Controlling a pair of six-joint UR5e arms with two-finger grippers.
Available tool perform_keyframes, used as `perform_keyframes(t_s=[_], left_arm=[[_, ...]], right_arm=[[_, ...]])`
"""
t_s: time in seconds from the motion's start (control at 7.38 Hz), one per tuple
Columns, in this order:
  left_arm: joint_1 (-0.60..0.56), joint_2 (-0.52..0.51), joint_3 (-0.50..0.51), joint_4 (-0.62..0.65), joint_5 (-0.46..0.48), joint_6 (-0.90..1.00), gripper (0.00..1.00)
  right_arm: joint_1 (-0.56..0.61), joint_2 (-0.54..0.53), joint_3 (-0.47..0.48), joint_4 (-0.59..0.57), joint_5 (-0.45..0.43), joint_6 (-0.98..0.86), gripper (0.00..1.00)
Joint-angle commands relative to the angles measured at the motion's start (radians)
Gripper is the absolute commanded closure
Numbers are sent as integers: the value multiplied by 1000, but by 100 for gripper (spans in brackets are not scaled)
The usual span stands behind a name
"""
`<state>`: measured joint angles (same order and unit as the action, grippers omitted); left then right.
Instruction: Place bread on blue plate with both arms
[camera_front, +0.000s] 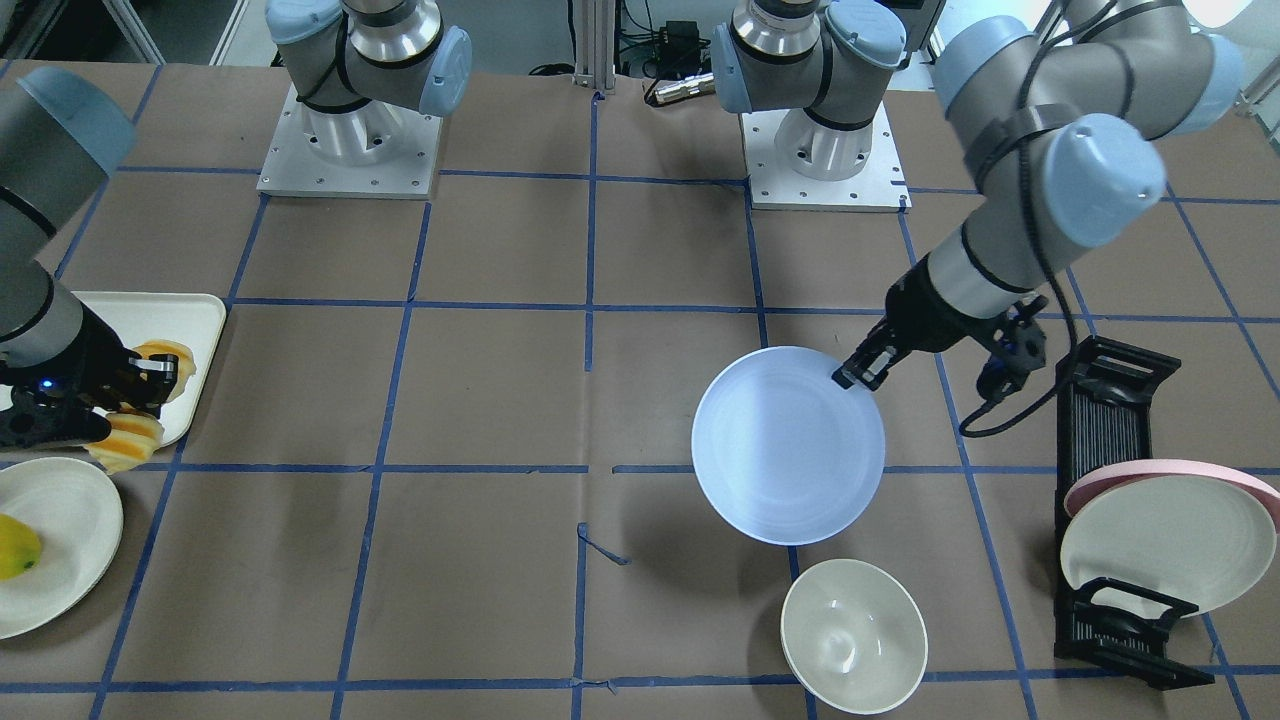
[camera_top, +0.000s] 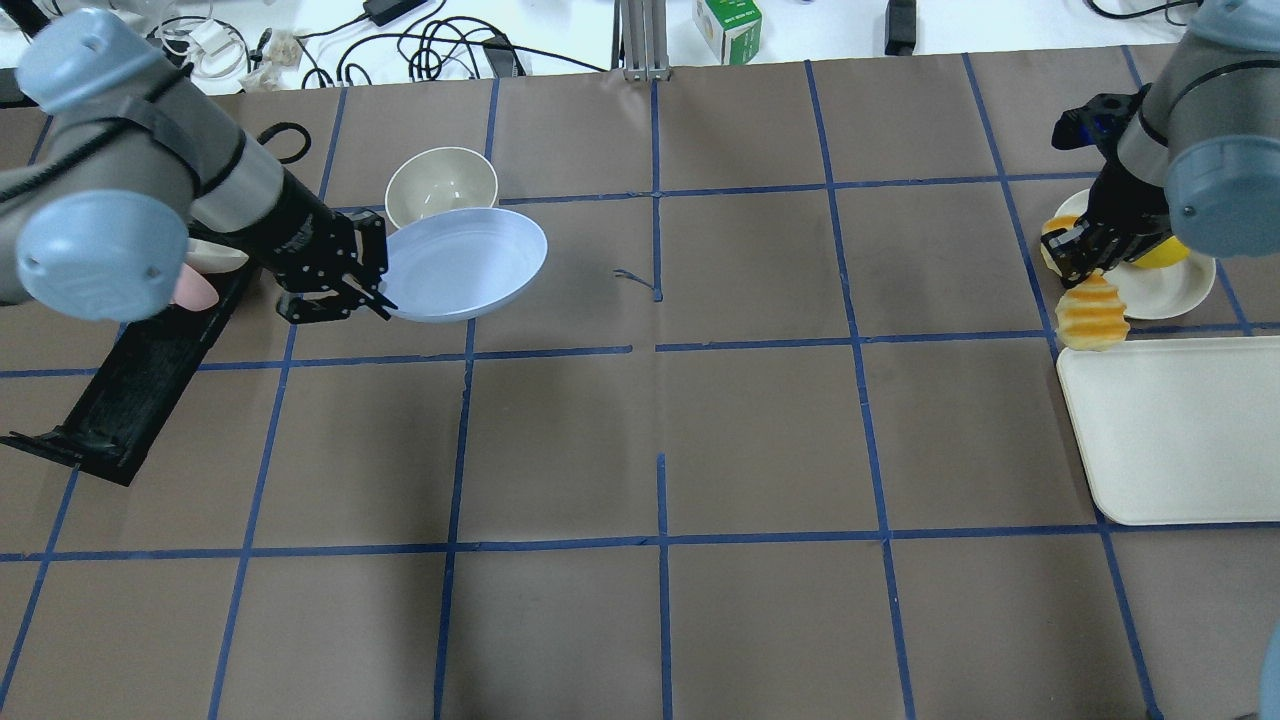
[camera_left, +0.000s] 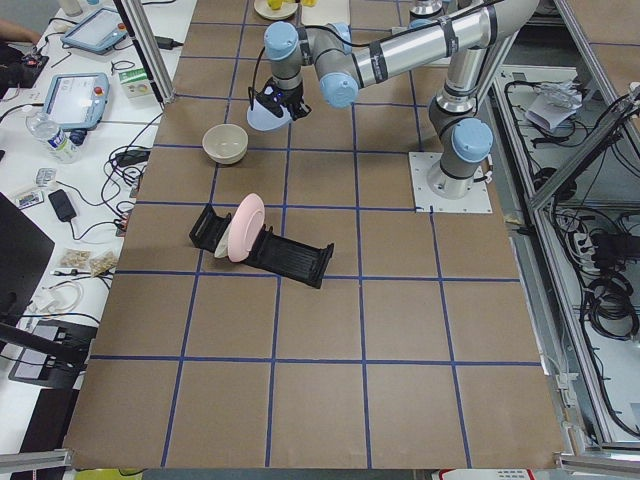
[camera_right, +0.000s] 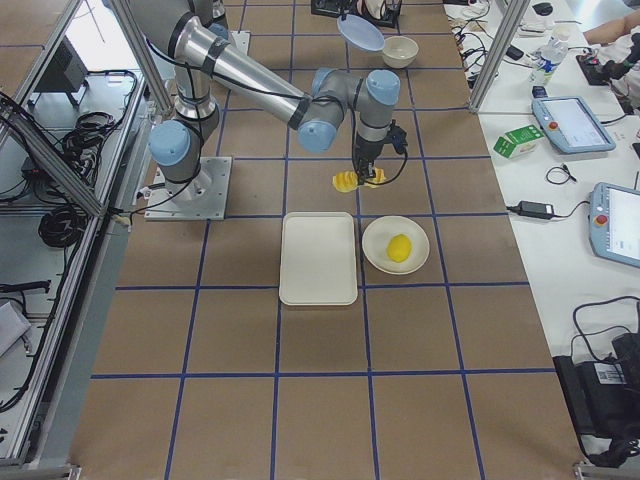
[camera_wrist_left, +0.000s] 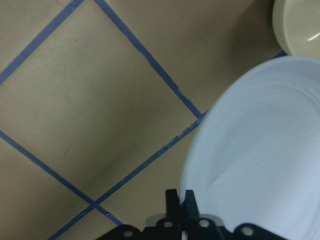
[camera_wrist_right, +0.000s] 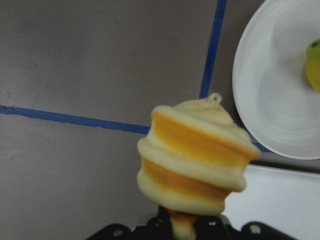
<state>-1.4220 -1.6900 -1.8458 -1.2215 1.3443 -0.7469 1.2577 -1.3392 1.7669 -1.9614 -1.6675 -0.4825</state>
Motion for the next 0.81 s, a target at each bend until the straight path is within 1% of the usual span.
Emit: perform_keyframes(t_s=[0.0,0.14,0.27,0.54,0.68], left_arm=[[-115,-29,-119,260,6,-141,100],[-147,-66,-131,349,0,-196,100],[-176,-109,-130,394,1,-222,100],[-256,-193,-133,489,3,-300,100],[-309,-226,-138,528,7,-327,100]], right_arm=[[86,0,-26,22,-1,112,100],[107,-1,-53,74,3,166,100],[121,0,-79,116,50,215,100],[132,-9,-72,145,58,248,100],[168,-14,-78,150,61,299,100]])
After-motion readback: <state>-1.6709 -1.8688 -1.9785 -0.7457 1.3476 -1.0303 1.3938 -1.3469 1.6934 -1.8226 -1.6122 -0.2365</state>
